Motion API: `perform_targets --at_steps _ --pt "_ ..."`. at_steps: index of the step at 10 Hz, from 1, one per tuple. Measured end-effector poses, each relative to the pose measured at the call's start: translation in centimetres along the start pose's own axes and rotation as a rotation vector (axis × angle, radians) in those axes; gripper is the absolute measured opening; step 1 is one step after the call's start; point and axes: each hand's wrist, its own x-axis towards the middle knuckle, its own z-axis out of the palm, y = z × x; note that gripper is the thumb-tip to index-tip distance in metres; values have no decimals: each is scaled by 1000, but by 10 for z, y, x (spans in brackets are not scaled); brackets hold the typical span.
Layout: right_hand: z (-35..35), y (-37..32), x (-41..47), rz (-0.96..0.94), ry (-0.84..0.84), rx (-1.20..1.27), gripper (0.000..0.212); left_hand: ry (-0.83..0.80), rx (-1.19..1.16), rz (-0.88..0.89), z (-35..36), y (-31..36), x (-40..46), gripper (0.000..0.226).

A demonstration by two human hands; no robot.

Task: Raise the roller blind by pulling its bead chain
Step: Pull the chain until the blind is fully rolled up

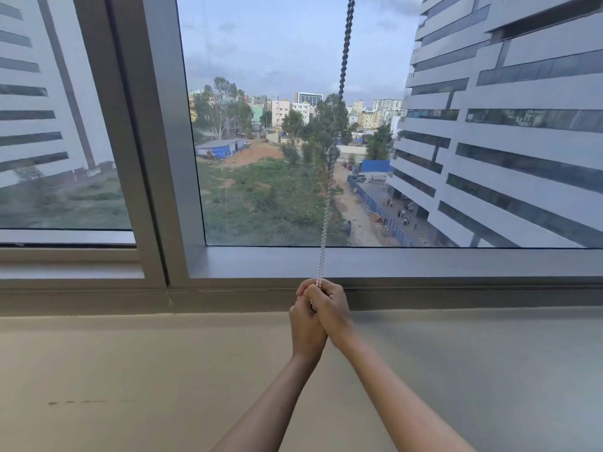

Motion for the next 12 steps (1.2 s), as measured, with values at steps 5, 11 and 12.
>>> perform_targets --at_steps 5,11,12 --pt "-10 21 3 -57 86 98 20 0 33 16 21 -11 -2 18" --pt "-33 2 -1 -40 -20 -23 12 -219 2 -95 7 11 -6 20" --pt "-39 -2 -3 -37 -19 -18 8 -283 -5 -99 3 18 -7 18"
